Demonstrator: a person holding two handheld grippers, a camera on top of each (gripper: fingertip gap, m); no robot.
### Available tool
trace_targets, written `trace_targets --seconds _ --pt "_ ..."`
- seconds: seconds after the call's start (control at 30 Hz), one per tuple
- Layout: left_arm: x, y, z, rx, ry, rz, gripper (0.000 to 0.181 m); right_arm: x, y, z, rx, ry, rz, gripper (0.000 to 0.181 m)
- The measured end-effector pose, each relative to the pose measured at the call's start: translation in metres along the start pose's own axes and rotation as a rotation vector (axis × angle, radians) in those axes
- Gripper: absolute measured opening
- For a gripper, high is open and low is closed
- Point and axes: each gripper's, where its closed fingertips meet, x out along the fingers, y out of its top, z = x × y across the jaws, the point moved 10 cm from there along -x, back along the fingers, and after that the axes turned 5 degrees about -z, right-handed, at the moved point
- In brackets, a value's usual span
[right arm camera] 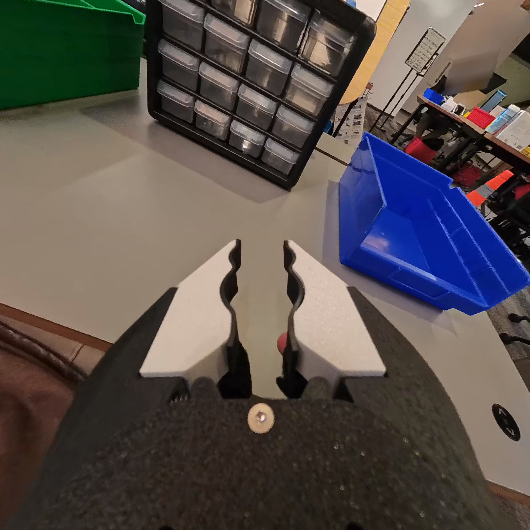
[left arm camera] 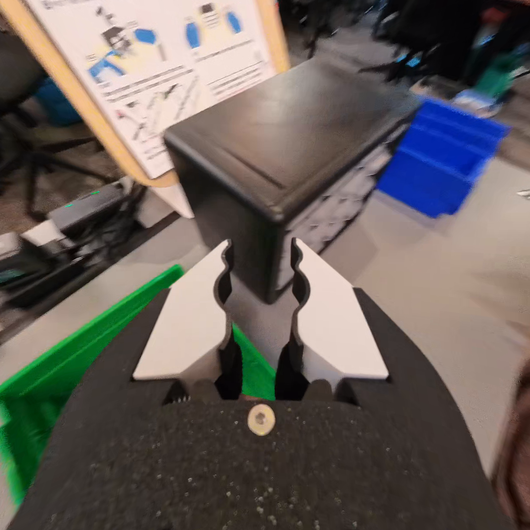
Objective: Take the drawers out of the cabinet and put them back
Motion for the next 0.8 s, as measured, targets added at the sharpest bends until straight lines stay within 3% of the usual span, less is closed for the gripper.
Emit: trace_targets --seconds 0.07,0.2,0.33,0.47,0.8 --pt "0.015 0.002 -0.019 0.036 0.151 -0.065 0.032 0.000 -0.002 0.001 -0.009 -0.020 -0.010 0.029" --pt "0.054 0.004 -0.033 0.143 0.219 -0.189 0.030 0.001 -0.005 0.002 0.000 -0.027 -0.022 0.028" --pt "0.074 0.004 -0.033 0.090 0.111 -0.182 0.028 -0.001 -0.006 0.002 -0.008 -0.039 -0.030 0.027" --pt "0.080 -0.001 -0.025 0.095 0.078 -0.170 0.000 -0.004 -0.006 0.005 0.015 -0.041 -0.026 0.027" --pt "0.067 0.001 -0.014 0.155 -0.025 -0.153 0.000 0.005 -0.004 -0.001 0.006 -0.002 -0.035 0.026"
